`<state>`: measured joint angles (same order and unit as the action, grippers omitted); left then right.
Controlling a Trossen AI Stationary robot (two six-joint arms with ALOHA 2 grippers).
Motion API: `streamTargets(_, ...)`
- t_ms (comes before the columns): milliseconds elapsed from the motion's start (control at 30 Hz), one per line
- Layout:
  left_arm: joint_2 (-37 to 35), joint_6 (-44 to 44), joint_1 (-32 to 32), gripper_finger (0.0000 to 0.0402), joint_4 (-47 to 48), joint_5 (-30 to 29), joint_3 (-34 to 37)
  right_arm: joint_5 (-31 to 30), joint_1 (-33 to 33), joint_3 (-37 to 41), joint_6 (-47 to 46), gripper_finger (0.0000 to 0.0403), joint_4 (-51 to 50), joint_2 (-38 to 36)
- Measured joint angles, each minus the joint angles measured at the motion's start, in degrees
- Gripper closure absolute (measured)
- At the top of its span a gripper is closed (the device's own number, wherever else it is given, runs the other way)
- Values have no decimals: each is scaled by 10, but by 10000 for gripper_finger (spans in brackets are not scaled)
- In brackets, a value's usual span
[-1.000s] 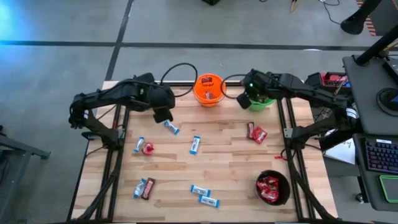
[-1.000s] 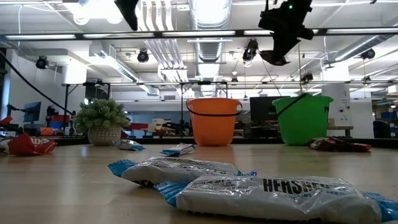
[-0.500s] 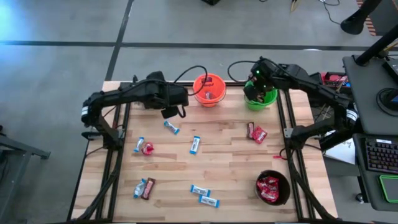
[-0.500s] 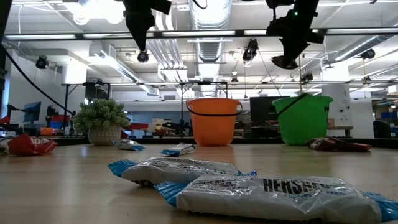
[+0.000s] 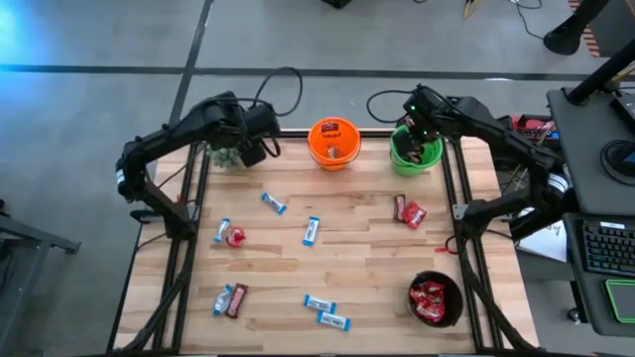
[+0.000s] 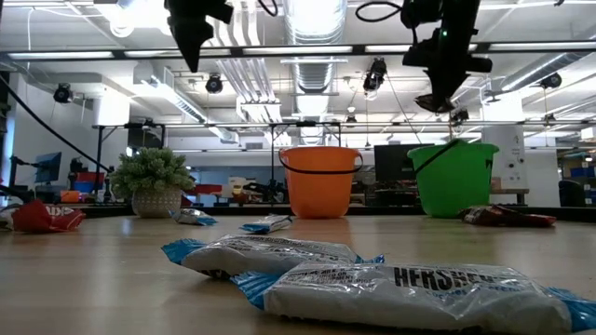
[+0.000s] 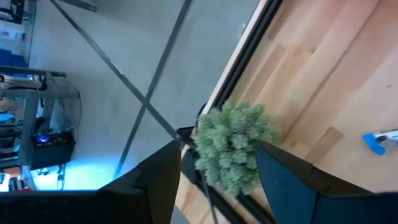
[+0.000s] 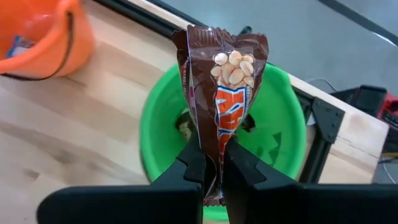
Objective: Organize candy in baskets
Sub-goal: Put the brown chocolate into the green bucket
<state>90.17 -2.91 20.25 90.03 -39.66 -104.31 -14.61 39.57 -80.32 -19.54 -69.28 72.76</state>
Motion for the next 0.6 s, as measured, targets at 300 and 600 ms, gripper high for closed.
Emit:
streamTargets(300, -16, 14, 18, 212, 0, 1, 0, -4, 29, 0, 21, 365, -2, 26)
streamTargets(600, -26, 15, 18, 212, 0, 17, 0, -3, 31, 0, 22, 290, -8, 49)
